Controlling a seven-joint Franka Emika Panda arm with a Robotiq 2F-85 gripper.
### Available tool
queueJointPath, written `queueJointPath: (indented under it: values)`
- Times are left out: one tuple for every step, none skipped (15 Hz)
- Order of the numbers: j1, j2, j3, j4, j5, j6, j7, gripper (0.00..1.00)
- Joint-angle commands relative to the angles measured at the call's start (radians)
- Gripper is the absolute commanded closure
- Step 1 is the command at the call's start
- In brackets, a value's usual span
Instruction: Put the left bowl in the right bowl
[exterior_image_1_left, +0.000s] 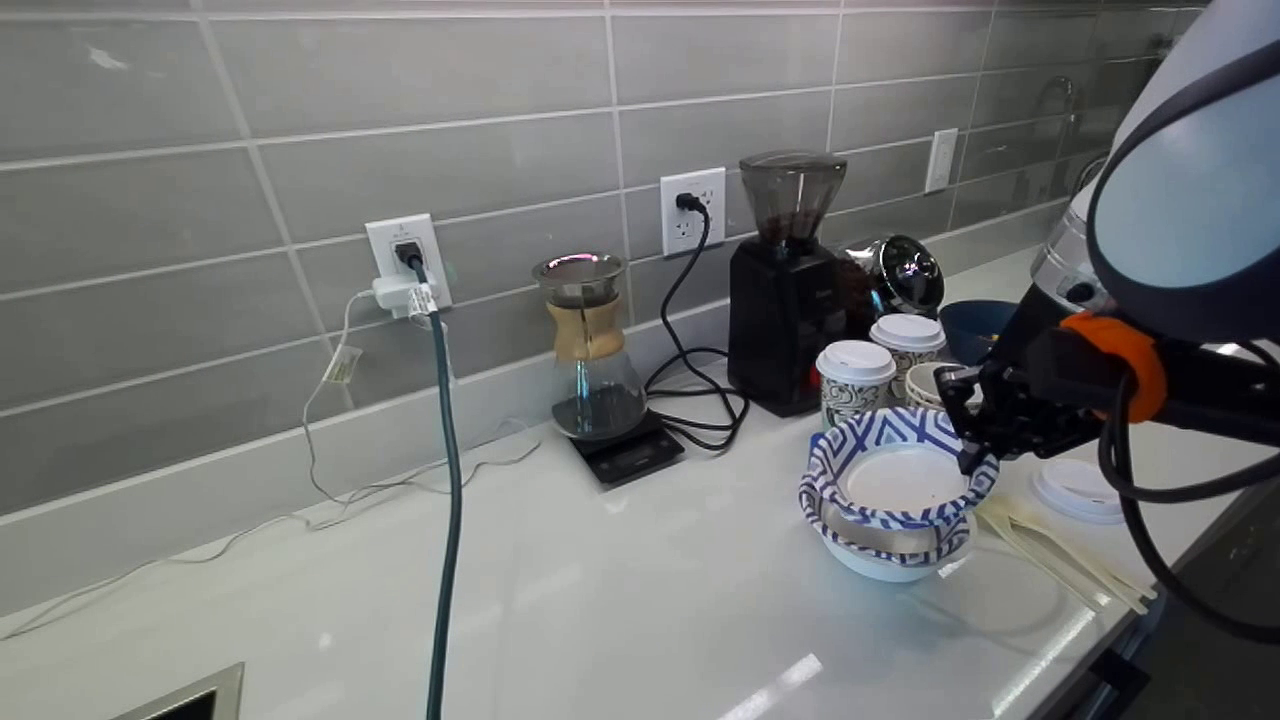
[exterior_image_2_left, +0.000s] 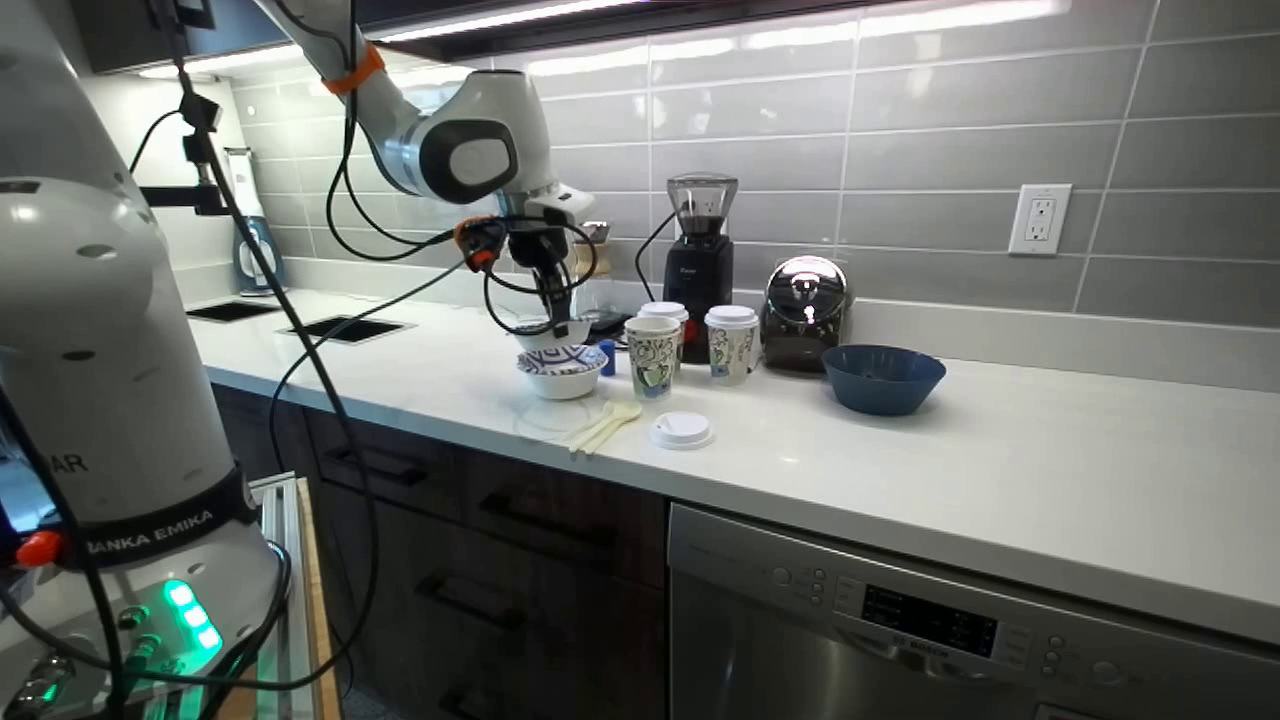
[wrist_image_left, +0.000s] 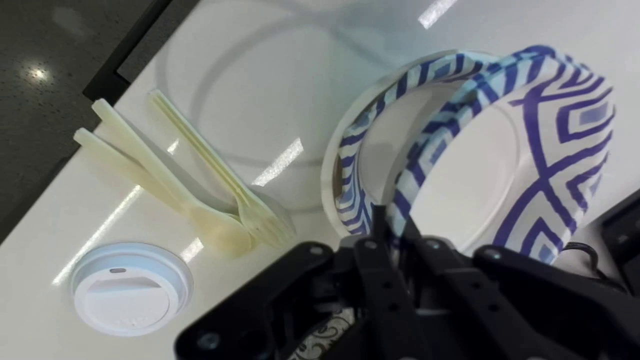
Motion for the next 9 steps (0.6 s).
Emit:
queueJointPath:
  values:
    - [0.013,-0.002,0.003,-0.011,-0.005,0.016,0.023,0.99]
    - [0.02,0.003,0.001,-0.009,0.009,0.019,0.017,0.99]
    - [0.026,0.008,0.0,-0.006,0.021,0.023,0.012,0.99]
    - [0.026,0.013,0.004,-0.006,0.017,0.031,0.022,0.99]
    - [0.025,0.018,0.008,-0.005,0.006,0.036,0.034,0.99]
    - [0.024,0.023,0.013,-0.004,-0.003,0.041,0.048,0.99]
    - [0.024,0.028,0.016,-0.003,-0.004,0.052,0.057,0.99]
    - [0.022,0.031,0.02,-0.003,-0.009,0.065,0.07,0.99]
    - [0.017,0.034,0.024,-0.003,-0.021,0.077,0.087,0.99]
